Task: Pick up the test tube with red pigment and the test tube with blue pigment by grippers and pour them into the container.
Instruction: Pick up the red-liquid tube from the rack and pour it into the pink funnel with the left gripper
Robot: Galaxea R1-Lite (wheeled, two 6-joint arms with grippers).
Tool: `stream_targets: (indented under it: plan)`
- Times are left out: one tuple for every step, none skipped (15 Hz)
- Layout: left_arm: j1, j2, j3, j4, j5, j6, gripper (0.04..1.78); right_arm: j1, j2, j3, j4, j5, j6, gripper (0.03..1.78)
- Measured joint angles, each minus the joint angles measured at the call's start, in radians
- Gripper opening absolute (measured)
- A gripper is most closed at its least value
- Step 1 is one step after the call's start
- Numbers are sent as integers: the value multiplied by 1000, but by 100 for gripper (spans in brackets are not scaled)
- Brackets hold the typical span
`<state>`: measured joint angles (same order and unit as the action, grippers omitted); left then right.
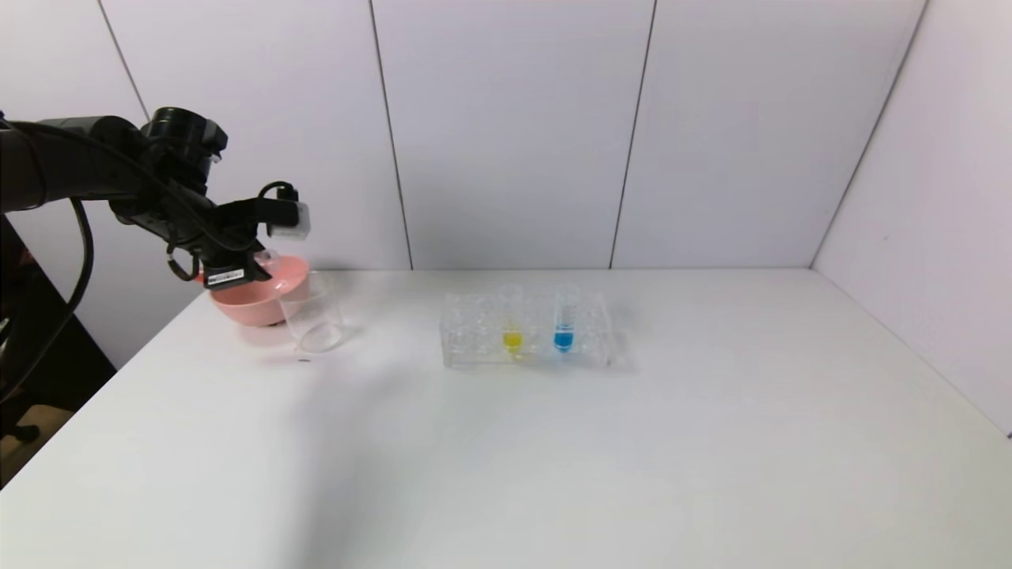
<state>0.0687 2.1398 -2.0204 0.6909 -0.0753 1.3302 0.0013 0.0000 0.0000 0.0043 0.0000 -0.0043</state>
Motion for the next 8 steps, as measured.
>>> stream_targets:
  plan:
    - [0,0,0,0,3,7,46,0,0,0,0,0,0,178]
    - [-1,0,0,0,15,13,46,0,0,0,0,0,0,177]
    - [-3,1,0,0,39,19,46,0,0,0,0,0,0,178]
    - [-7,1,0,-1,53,24,46,0,0,0,0,0,0,178]
    - [-10,2,0,-4,55,27,46,0,0,0,0,0,0,177]
    - [-13,2,0,-7,56,33,46,0,0,0,0,0,0,177]
    - [-13,2,0,-9,57,41,46,0,0,0,0,0,0,178]
    - [-15,2,0,-12,57,48,46,0,0,0,0,0,0,177]
